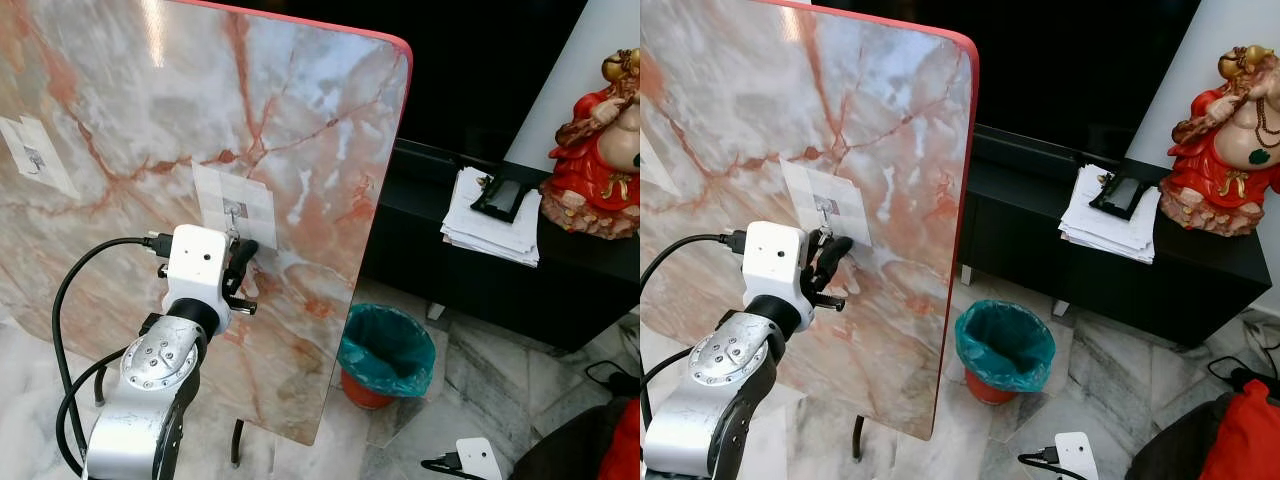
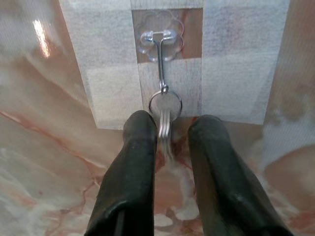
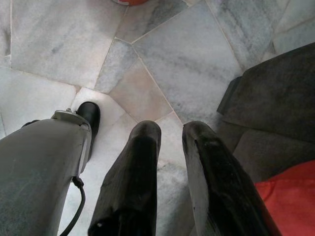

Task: Hang keys on a hook

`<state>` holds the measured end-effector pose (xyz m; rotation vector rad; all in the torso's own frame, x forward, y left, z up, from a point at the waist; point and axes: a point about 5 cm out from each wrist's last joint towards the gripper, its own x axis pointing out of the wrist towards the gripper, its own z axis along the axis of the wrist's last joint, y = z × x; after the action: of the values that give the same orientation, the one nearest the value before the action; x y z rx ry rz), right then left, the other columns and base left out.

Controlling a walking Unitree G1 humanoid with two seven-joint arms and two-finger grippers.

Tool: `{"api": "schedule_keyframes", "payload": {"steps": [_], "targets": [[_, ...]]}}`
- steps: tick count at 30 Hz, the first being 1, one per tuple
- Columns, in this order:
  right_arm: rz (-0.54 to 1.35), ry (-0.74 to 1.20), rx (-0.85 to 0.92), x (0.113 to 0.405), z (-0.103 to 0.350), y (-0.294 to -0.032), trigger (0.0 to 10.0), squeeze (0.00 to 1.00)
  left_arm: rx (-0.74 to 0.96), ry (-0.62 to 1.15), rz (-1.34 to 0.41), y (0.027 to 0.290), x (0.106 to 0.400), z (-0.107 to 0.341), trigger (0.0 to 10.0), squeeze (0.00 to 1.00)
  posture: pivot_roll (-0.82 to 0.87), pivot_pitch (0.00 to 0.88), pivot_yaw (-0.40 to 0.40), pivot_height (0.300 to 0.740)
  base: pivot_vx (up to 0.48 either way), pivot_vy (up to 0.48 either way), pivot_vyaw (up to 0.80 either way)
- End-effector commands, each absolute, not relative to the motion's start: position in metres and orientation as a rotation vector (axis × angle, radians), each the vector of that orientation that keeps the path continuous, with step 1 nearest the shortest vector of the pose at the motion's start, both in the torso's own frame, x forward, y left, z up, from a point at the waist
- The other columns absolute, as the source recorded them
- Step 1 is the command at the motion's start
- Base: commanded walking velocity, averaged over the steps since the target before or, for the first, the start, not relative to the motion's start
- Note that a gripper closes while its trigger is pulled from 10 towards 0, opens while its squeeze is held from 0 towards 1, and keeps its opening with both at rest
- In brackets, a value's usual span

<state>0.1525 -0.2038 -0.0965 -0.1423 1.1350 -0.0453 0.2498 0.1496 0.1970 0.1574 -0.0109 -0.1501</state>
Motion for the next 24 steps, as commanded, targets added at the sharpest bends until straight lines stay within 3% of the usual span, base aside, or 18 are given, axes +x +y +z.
{"api": "schedule_keyframes", "payload": {"steps": [1, 14, 21, 22, 23, 24], "targets": [[-0.052, 1.14, -0.142, 0.15, -0.097, -0.207, 10.0, 0.0, 0.162, -0.018, -0.171, 0.146, 0.246, 0.199, 10.0, 1.0, 0.05, 0.034, -0.115, 0.74, 0.0, 0.0, 0.0], [-0.046, 1.14, -0.142, 0.15, -0.098, -0.202, 10.0, 0.0, 0.202, -0.053, -0.198, 0.144, 0.236, 0.202, 10.0, 1.0, 0.06, 0.035, -0.119, 0.74, 0.0, 0.0, 0.0], [-0.033, 1.139, -0.136, 0.152, -0.099, -0.188, 10.0, 0.0, 0.26, 0.026, -0.158, 0.161, 0.221, 0.186, 10.0, 1.0, 0.07, 0.033, -0.119, 0.74, 0.0, 0.0, 0.0], [-0.032, 1.139, -0.136, 0.152, -0.099, -0.188, 10.0, 0.0, 0.269, 0.04, -0.149, 0.165, 0.219, 0.182, 10.0, 0.93, 0.07, 0.033, -0.119, 0.74, 0.0, 0.0, 0.0], [-0.03, 1.139, -0.138, 0.153, -0.099, -0.187, 10.0, 0.0, 0.272, 0.069, -0.125, 0.171, 0.218, 0.173, 10.0, 0.01, 0.07, 0.033, -0.12, 0.74, 0.0, 0.0, 0.0], [-0.029, 1.139, -0.138, 0.153, -0.099, -0.187, 10.0, 0.0, 0.269, 0.088, -0.11, 0.175, 0.217, 0.168, 10.0, 0.0, 0.07, 0.033, -0.12, 0.74, 0.0, 0.0, 0.0]]}}
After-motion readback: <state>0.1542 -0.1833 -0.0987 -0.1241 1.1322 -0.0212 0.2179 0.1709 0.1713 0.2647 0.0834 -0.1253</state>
